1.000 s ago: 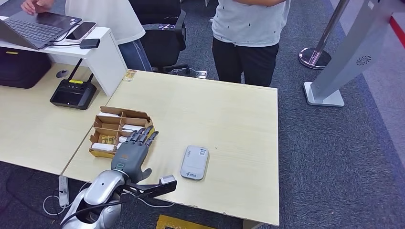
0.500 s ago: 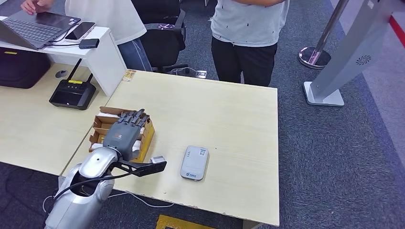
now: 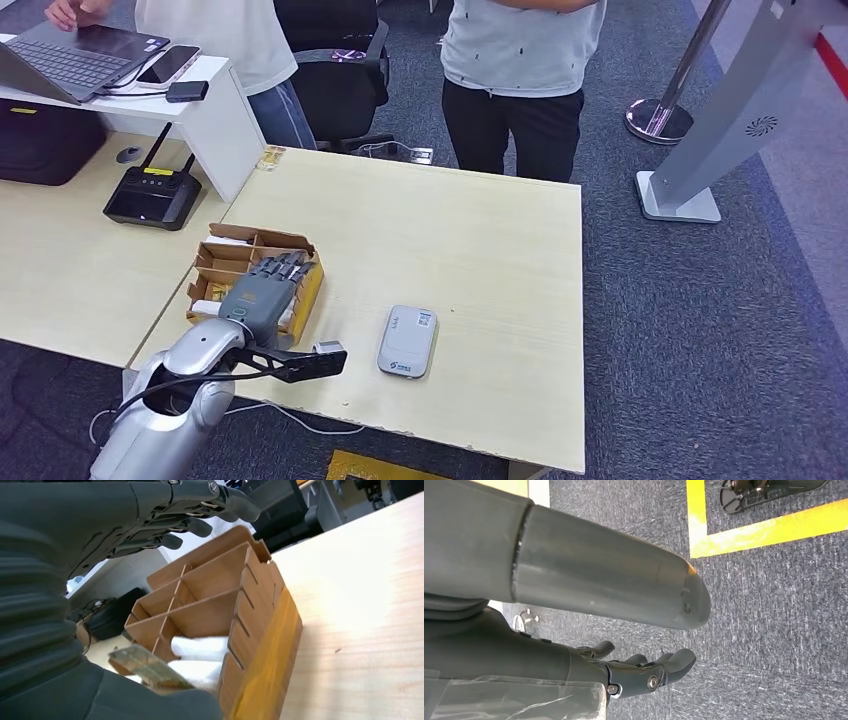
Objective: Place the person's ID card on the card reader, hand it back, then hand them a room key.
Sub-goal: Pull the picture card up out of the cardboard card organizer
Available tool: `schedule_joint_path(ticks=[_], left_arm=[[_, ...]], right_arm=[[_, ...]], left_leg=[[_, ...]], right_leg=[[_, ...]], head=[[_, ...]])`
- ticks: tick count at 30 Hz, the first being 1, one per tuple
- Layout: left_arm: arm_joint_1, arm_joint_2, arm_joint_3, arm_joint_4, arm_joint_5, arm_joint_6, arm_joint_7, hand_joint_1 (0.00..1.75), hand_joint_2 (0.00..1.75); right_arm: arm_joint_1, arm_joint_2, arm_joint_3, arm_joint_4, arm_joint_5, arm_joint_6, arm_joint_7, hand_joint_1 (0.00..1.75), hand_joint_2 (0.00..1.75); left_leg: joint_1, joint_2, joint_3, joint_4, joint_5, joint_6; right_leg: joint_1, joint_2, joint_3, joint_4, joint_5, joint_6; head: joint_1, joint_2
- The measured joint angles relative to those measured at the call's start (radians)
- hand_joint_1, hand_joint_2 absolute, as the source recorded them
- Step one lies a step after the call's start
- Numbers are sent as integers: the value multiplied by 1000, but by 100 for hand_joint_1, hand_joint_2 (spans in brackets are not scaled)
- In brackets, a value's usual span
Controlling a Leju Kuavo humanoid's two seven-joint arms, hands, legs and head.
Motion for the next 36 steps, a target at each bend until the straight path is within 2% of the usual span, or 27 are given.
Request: schedule_joint_path(ticks=[26, 36], left_arm=[[147, 9, 19, -147, 0, 42, 52, 0, 175], [169, 8, 30, -169, -5, 44, 52, 0, 175]], right_arm=[[1, -1, 0, -4, -29, -9, 6, 0, 0], [2, -1, 0, -8, -31, -9, 6, 0, 0]], left_leg=[[0, 0, 0, 0, 0, 0], [0, 0, 0, 0, 0, 0]], right_leg=[[0, 0, 0, 0, 0, 0], [0, 0, 0, 0, 0, 0]], head=[[0, 0], [0, 0]])
